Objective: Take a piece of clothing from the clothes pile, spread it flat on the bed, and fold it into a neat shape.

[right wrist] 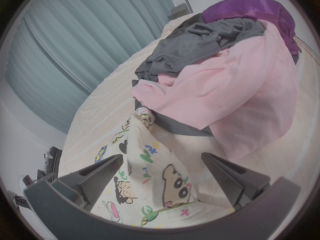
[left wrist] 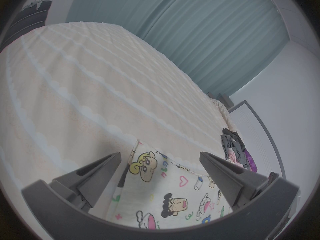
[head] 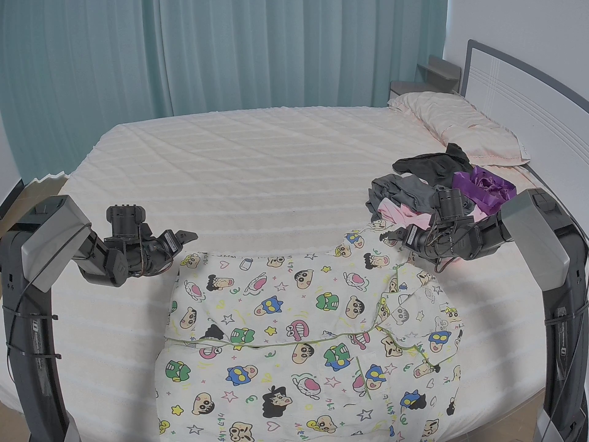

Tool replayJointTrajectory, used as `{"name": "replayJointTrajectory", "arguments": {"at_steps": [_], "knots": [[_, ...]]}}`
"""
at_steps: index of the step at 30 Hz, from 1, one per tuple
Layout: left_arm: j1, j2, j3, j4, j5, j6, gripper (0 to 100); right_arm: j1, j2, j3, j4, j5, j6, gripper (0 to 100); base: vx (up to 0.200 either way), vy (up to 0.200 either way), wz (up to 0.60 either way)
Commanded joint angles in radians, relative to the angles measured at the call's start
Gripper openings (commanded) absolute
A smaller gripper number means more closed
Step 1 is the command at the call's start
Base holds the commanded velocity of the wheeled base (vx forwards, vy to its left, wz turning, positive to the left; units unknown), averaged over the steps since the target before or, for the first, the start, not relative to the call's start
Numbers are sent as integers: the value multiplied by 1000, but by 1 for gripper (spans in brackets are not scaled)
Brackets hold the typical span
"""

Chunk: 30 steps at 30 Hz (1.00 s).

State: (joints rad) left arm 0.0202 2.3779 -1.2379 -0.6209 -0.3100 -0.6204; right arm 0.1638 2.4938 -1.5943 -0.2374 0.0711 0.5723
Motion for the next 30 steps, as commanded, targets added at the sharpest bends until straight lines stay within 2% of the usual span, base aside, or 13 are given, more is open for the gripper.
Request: {"name": "replayJointTrajectory", "arguments": {"at_steps": [1, 17, 18, 30], "knots": [[-8, 73, -54, 12, -1, 4, 100, 2, -30, 13, -2, 1, -3, 100, 0, 0, 0], [-28, 130, -143, 53, 8, 4, 100, 10, -9, 8, -6, 4, 4, 100, 0, 0, 0], [-26, 130, -146, 58, 8, 4, 0, 13, -6, 7, -6, 4, 3, 100, 0, 0, 0], [20, 124, -163, 59, 42, 4, 0, 37, 14, -6, -72, 4, -3, 100, 0, 0, 0]]}}
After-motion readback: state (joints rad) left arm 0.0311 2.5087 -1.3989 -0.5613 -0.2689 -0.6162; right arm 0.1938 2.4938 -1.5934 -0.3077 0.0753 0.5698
